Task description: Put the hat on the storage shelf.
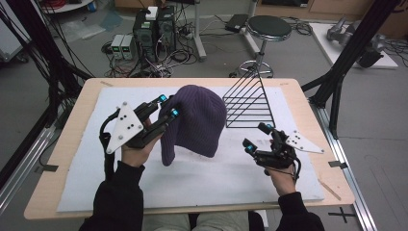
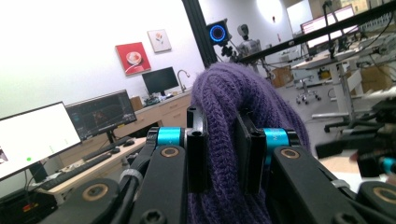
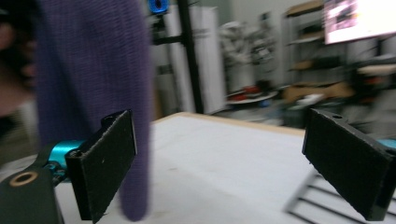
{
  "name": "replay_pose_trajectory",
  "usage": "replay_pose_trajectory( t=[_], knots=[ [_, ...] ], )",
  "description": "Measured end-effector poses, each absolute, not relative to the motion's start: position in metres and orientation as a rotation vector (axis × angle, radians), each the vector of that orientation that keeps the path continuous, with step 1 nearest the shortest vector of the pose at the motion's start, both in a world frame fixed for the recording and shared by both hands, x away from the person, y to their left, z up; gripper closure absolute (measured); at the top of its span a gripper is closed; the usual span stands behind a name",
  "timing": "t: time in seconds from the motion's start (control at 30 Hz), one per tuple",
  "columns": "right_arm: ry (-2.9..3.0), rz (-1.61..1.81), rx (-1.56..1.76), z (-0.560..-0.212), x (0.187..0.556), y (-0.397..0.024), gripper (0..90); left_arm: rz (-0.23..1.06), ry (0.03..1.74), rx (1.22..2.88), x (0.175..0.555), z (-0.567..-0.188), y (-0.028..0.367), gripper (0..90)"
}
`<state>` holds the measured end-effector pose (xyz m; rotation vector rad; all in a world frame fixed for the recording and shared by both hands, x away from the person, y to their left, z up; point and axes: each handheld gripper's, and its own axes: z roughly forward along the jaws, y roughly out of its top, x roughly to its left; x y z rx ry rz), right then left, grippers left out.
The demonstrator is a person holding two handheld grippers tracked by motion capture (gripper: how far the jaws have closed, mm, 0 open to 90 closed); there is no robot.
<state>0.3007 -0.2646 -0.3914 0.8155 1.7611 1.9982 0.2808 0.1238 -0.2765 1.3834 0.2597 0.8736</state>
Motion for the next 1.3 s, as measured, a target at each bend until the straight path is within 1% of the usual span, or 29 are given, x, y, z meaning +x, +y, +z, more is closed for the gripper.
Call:
replay_pose_trajectory(
  t=[0.1,0.2,0.3,0.57,0.6,0.63,0.67,0.7,0.73,0.77,0.83,0.9,0.97,1.13,1.3],
  knots=[
    [1.869,2.077,0.79,-0.391,0.31,-0.247,9.1,0.868,0.263,1.369,0.281,-0.275,0.125,76.9],
    [1.953,2.098,0.771,-0.393,0.316,-0.236,9.1,0.837,0.278,1.336,0.282,-0.274,0.128,76.7],
    [2.038,2.141,0.776,-0.395,0.32,-0.226,9.1,0.836,0.284,1.318,0.283,-0.273,0.129,76.7],
    [2.158,2.131,0.762,-0.401,0.326,-0.206,9.7,0.814,0.291,1.291,0.287,-0.274,0.124,76.6],
    [2.168,2.112,0.775,-0.401,0.326,-0.203,15.3,0.806,0.285,1.288,0.288,-0.274,0.12,76.5],
    [2.166,2.087,0.774,-0.402,0.326,-0.2,17.7,0.806,0.285,1.288,0.288,-0.274,0.12,76.5],
    [2.175,2.089,0.78,-0.403,0.327,-0.198,18.0,0.802,0.281,1.288,0.288,-0.274,0.119,76.5],
    [2.18,2.094,0.781,-0.404,0.328,-0.196,21.4,0.799,0.278,1.289,0.288,-0.274,0.117,76.5],
    [2.184,2.091,0.782,-0.404,0.328,-0.195,29.4,0.794,0.267,1.295,0.29,-0.274,0.115,76.5],
    [2.184,2.091,0.782,-0.404,0.328,-0.195,29.4,0.794,0.267,1.295,0.29,-0.274,0.115,76.4],
    [2.194,2.075,0.782,-0.404,0.328,-0.198,60.2,0.79,0.257,1.303,0.292,-0.274,0.114,76.4],
    [2.185,2.042,0.733,-0.401,0.327,-0.202,79.7,0.787,0.249,1.317,0.294,-0.275,0.114,76.4],
    [2.208,2.007,0.721,-0.397,0.328,-0.206,81.7,0.764,0.243,1.329,0.301,-0.276,0.117,76.4],
    [2.196,1.981,0.677,-0.387,0.335,-0.221,81.8,0.729,0.231,1.322,0.31,-0.277,0.121,76.4],
    [2.149,1.959,0.683,-0.367,0.347,-0.247,81.5,0.702,0.213,1.351,0.321,-0.272,0.117,76.4]
  ],
)
